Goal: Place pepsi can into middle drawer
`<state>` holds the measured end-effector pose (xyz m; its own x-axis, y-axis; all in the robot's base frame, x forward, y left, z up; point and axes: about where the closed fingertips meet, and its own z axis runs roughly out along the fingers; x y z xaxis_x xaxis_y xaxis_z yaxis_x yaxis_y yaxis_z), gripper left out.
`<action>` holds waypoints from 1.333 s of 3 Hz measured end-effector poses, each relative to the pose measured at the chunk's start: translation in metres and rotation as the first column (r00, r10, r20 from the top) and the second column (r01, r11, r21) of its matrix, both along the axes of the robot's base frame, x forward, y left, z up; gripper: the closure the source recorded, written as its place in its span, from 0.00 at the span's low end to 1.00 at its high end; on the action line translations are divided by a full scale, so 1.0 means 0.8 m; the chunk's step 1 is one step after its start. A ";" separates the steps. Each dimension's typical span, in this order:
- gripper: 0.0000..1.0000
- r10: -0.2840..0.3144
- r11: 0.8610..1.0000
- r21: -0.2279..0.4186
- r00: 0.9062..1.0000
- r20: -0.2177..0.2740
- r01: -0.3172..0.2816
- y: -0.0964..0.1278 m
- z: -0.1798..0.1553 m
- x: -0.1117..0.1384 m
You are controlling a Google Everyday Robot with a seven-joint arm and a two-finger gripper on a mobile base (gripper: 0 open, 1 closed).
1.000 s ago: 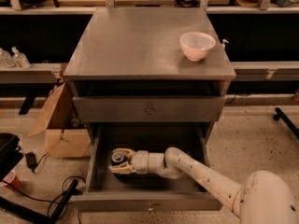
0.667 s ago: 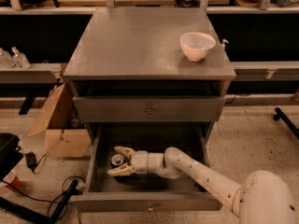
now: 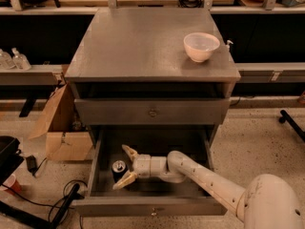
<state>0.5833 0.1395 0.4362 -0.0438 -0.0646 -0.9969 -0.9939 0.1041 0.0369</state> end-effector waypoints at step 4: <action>0.00 -0.168 0.974 -0.139 0.982 0.082 0.178 -0.107 0.197 -0.098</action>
Offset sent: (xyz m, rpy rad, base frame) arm -0.0706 -0.0362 0.0751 -0.0693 -0.0208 -0.0223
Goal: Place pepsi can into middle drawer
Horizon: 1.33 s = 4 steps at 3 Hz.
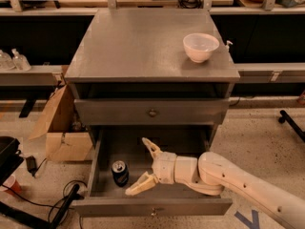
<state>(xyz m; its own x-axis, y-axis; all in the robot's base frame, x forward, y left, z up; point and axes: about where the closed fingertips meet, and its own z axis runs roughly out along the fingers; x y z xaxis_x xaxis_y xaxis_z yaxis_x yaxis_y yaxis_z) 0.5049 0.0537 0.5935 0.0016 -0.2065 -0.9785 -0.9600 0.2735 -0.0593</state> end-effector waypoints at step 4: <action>0.00 -0.129 0.984 -0.110 0.983 0.129 0.143 -0.092 0.142 -0.016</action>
Offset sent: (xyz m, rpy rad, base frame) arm -0.0247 -0.0293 0.0650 -0.0422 -0.0560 -0.0590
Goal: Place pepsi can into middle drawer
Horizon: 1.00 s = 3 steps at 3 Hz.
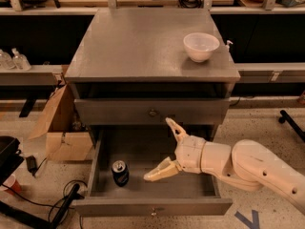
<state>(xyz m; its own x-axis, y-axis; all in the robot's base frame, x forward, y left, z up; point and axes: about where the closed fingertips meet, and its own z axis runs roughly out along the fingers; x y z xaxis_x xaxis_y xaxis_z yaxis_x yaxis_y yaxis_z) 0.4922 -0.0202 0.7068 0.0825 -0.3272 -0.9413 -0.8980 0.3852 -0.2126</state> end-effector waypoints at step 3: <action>0.00 -0.010 0.989 -0.145 0.987 0.159 0.033 -0.150 0.212 0.111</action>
Offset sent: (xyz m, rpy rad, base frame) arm 0.1171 -0.1568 0.1879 -0.1480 -0.1911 -0.0681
